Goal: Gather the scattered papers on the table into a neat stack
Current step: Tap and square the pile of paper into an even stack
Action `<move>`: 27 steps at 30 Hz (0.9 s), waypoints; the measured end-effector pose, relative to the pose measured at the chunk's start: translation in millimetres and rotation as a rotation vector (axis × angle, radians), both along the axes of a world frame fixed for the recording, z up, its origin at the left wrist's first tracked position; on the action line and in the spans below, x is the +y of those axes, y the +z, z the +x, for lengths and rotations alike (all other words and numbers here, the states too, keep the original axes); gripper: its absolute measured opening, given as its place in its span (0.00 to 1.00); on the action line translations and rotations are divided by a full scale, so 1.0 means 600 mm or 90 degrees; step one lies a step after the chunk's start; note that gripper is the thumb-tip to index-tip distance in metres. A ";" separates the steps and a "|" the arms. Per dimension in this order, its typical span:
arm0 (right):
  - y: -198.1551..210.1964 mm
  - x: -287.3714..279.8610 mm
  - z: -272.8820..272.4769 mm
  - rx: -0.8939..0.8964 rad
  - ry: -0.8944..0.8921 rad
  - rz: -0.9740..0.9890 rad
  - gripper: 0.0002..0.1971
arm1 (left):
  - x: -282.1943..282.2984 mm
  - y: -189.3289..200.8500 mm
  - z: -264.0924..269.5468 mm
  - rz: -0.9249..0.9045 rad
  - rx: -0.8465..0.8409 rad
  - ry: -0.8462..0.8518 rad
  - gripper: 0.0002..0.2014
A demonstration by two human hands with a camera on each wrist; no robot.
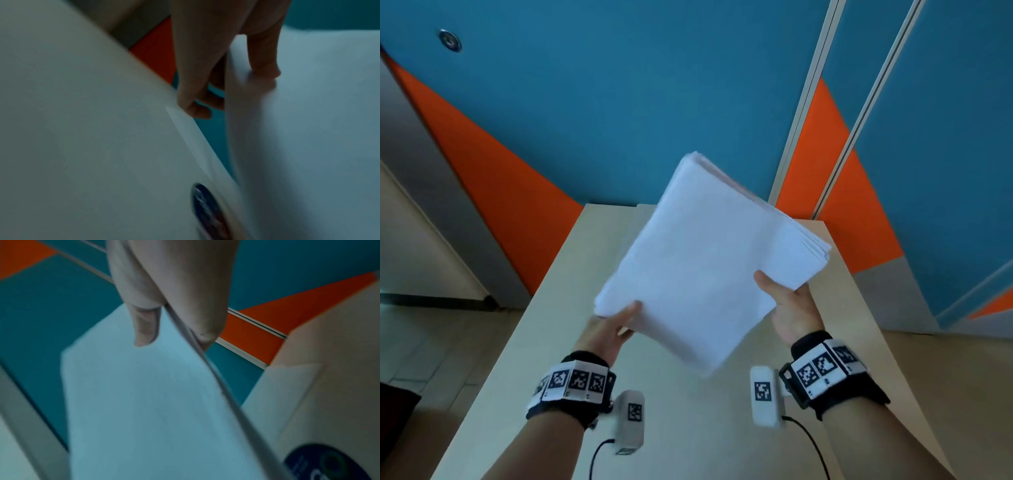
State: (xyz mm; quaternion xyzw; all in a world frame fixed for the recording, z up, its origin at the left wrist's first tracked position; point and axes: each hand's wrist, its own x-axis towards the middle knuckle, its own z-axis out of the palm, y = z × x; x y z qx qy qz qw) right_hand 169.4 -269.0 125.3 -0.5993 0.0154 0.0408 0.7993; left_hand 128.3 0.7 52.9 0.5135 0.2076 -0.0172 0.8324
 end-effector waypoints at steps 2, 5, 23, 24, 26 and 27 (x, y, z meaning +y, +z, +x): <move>0.011 -0.007 0.003 -0.024 -0.011 -0.046 0.11 | 0.021 0.006 0.000 0.183 -0.007 0.004 0.36; 0.007 -0.009 0.004 -0.024 0.026 -0.166 0.09 | 0.019 0.042 0.009 0.315 -0.100 -0.107 0.47; 0.015 -0.003 -0.032 -0.082 -0.010 -0.069 0.15 | -0.055 0.076 -0.010 0.488 -0.345 0.098 0.46; 0.019 0.000 -0.035 -0.091 -0.023 -0.067 0.15 | -0.055 0.080 -0.011 0.553 -0.366 0.108 0.46; 0.029 0.008 -0.038 -0.121 -0.070 -0.069 0.12 | -0.056 0.087 -0.011 0.682 -0.427 0.093 0.44; 0.035 0.013 -0.037 -0.138 -0.098 -0.064 0.09 | -0.057 0.090 -0.010 0.735 -0.449 0.078 0.42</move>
